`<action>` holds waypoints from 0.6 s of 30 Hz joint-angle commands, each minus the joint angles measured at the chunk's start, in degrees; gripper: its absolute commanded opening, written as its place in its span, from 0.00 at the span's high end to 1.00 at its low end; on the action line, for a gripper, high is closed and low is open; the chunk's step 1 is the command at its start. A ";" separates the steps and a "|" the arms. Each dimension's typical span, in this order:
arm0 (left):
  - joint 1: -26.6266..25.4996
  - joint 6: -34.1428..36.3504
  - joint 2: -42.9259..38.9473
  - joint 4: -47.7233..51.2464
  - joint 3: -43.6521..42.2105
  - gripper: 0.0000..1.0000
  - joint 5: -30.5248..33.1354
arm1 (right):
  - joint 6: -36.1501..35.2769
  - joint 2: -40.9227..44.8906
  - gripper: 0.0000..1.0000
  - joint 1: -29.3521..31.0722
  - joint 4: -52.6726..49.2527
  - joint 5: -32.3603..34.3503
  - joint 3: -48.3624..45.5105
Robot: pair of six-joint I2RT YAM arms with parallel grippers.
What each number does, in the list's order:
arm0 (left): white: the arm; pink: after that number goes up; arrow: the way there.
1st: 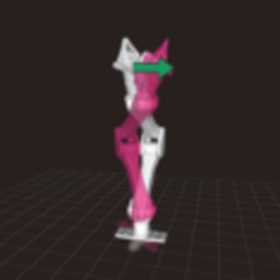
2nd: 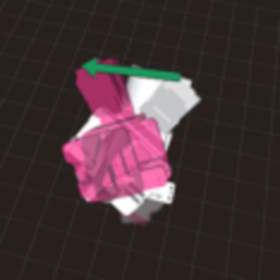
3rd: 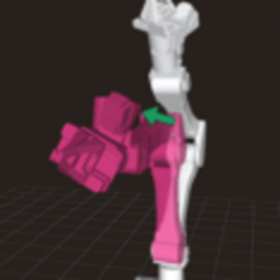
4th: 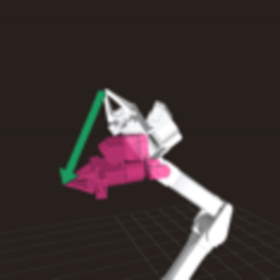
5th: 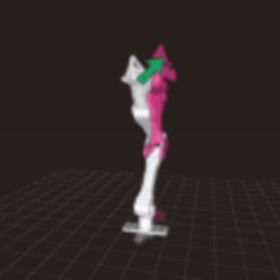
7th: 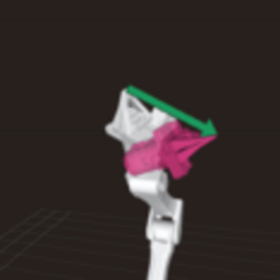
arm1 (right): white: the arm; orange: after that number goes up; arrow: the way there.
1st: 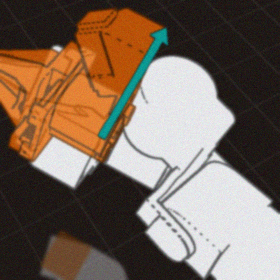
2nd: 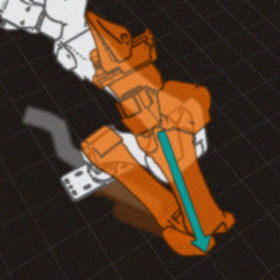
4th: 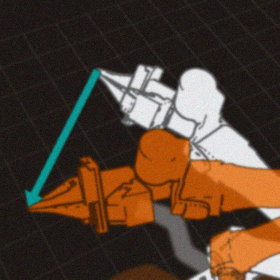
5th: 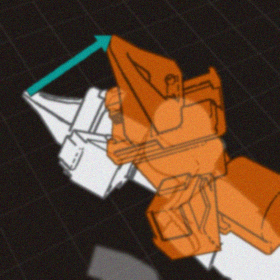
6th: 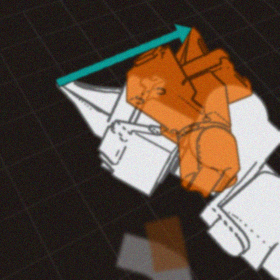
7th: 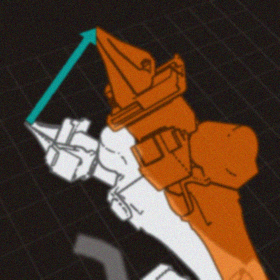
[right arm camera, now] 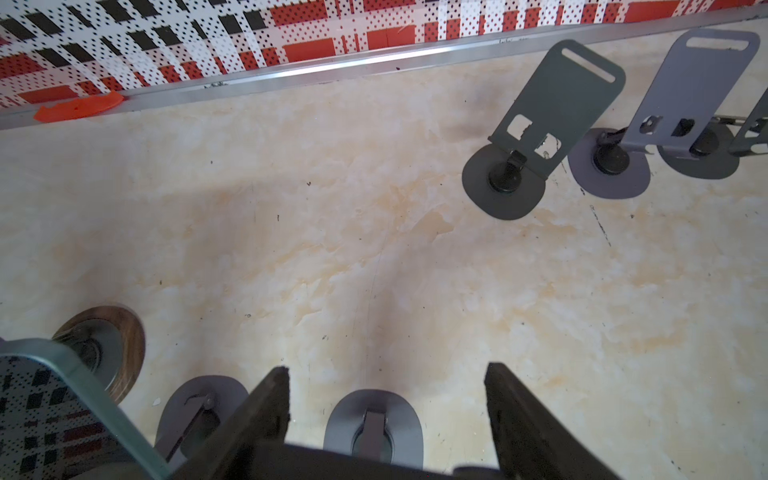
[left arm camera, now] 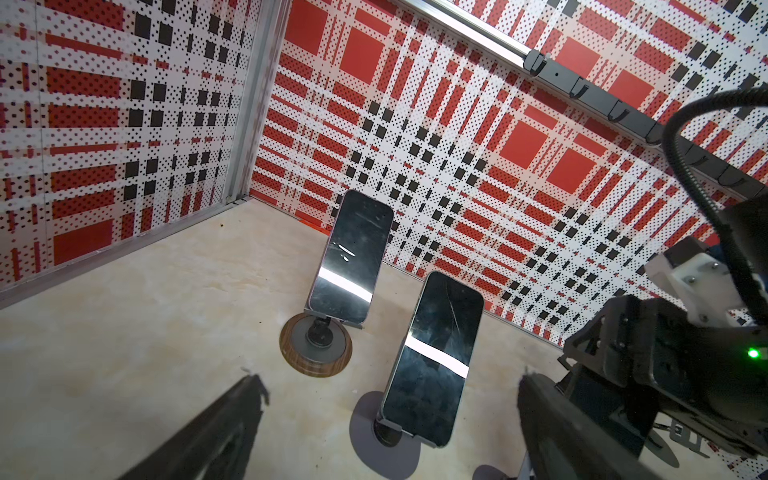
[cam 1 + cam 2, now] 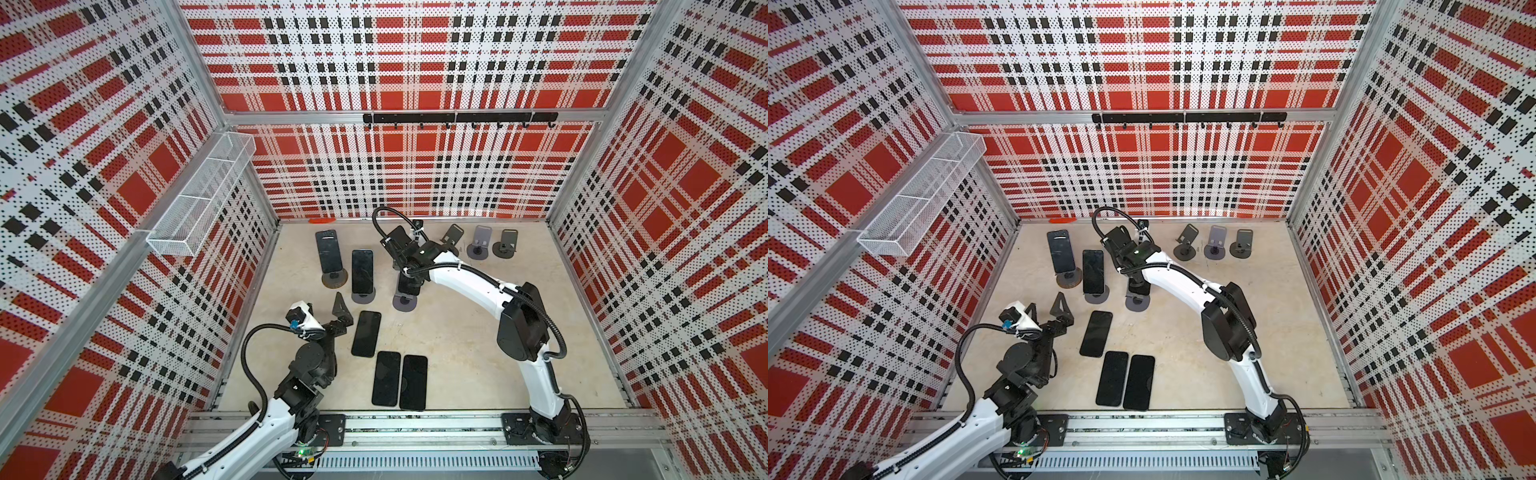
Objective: Remove the phone from the phone stand
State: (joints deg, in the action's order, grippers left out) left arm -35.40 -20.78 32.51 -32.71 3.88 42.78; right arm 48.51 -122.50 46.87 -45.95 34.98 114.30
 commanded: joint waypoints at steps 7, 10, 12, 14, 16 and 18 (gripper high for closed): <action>0.50 -0.11 1.50 -1.89 -0.66 0.02 -0.45 | -3.26 6.50 0.36 -0.11 2.95 1.38 -1.02; 0.50 -0.11 1.94 -2.01 -0.37 0.02 -0.68 | -3.38 8.26 0.37 -0.44 3.29 1.00 -2.59; 0.59 -0.07 2.20 -2.01 -0.64 0.02 0.24 | -3.41 9.68 0.37 -0.81 3.83 -0.28 -4.13; 0.72 -0.07 2.38 -2.26 -0.58 0.02 -0.99 | -3.38 11.22 0.37 -0.91 4.18 -0.43 -5.74; 0.77 -0.07 2.65 -2.35 -0.37 0.02 -1.36 | -3.42 13.00 0.38 -0.91 4.29 -0.05 -7.52; 0.82 -0.14 2.96 -2.36 -0.58 0.02 -0.35 | -3.49 14.76 0.38 -0.91 4.21 0.15 -9.03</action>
State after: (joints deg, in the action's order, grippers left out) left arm -34.92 -20.78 35.24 -33.45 3.88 42.06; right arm 45.08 -112.55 46.22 -43.55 34.04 106.00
